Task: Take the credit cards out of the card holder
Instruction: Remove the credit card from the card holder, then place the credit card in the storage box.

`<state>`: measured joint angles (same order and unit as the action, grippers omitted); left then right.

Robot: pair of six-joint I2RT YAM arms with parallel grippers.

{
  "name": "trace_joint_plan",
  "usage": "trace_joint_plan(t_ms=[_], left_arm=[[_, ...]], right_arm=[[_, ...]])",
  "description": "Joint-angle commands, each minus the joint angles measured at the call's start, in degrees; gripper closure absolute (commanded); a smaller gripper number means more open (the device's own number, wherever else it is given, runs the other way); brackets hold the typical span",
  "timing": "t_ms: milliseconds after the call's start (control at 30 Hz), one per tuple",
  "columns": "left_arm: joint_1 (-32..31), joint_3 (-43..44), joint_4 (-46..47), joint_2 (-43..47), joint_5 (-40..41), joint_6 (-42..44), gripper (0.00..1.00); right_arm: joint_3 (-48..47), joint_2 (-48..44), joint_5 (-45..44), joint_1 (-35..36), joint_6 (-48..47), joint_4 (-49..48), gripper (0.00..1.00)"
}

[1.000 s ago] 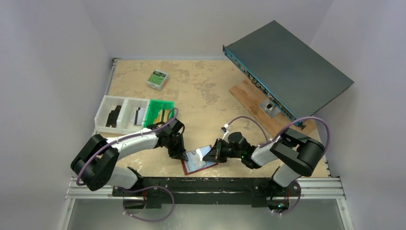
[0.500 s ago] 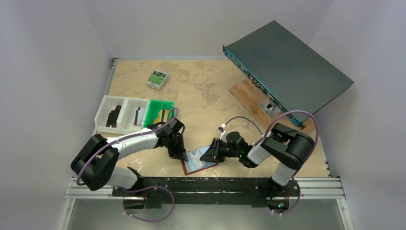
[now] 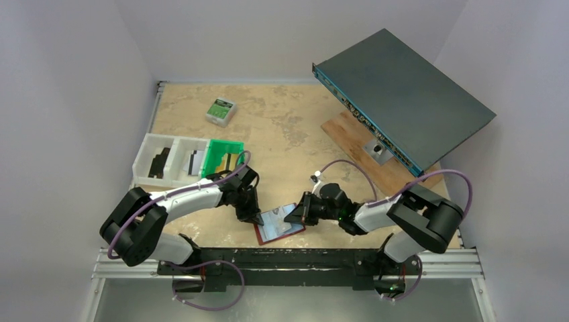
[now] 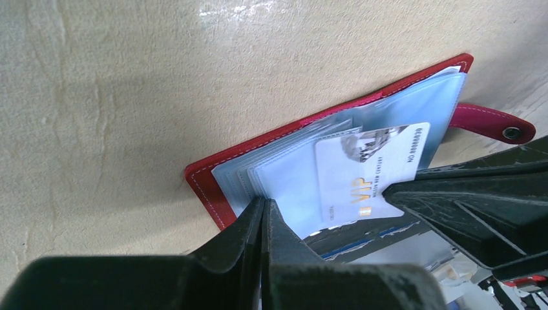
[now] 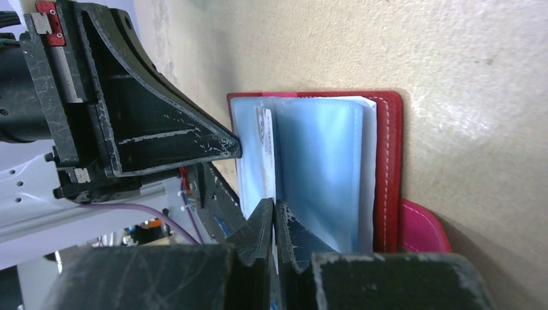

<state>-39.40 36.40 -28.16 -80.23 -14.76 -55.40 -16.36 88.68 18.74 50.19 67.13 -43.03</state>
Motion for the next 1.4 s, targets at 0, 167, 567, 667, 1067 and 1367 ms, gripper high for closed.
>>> trace_joint_plan(t_ms=[0,167,567,667,1067,1367], left_arm=[[0.02,-3.11,-3.83,-2.92,10.66,3.17,1.00],[0.02,-2.70,-3.63,-2.50,9.90,3.23,1.00],[-0.47,4.51,-7.59,4.96,6.15,5.79,1.00],[-0.51,8.28,-11.01,8.03,6.67,6.93,0.95],[4.11,13.53,-11.29,20.76,-3.15,9.77,0.40],[13.08,9.04,-1.24,25.91,-21.13,9.77,0.34]], right_arm=[[0.63,-4.84,-6.84,-0.29,-3.41,9.06,1.00],[0.08,-9.71,-9.53,-0.36,-4.84,14.87,1.00],[-5.24,-18.48,-10.56,-0.41,-7.02,24.50,1.00],[-7.05,-19.91,-10.49,-0.45,-7.22,26.70,1.00],[-10.57,-22.43,-3.84,-3.60,-2.90,22.56,1.00],[-8.44,-22.19,6.06,-7.79,6.37,7.74,1.00]])
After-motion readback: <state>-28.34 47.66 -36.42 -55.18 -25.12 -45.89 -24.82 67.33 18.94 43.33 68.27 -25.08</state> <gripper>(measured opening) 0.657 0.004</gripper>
